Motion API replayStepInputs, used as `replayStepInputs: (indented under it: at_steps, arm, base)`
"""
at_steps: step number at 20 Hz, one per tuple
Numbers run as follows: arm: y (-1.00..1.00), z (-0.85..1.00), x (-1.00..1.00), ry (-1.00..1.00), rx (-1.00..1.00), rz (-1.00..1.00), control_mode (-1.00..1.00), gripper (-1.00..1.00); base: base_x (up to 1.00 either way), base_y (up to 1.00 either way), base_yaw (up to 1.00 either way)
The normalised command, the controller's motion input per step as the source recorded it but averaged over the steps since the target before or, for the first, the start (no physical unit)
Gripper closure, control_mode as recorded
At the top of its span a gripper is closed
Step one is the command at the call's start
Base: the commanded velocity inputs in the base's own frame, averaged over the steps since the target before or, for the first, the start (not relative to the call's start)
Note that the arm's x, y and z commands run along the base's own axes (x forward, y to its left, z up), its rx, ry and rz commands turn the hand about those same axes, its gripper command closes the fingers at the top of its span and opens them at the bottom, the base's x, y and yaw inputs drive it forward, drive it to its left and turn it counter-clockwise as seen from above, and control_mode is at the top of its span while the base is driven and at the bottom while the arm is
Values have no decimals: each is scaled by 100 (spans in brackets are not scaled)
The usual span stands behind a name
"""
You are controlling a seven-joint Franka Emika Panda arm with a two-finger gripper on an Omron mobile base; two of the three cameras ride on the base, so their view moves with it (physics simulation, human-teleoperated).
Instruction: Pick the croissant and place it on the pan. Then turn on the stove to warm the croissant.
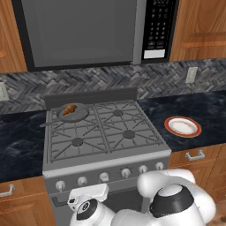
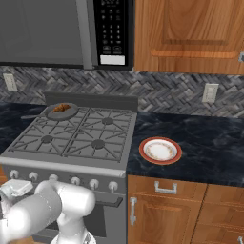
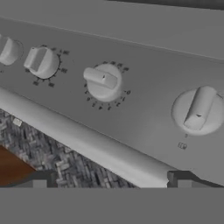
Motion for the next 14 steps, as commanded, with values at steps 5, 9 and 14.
replayStepInputs:
  at_steps: [5, 9, 14]
  arm:
    - [0, -20, 37, 0, 0, 0, -100, -100]
    - [4, -21, 32, 0, 0, 0, -100, -100]
    - [27, -26, 7, 0, 0, 1, -100, -100]
  base:
    - [0, 0, 0]
    - [0, 0, 0]
    - [0, 0, 0]
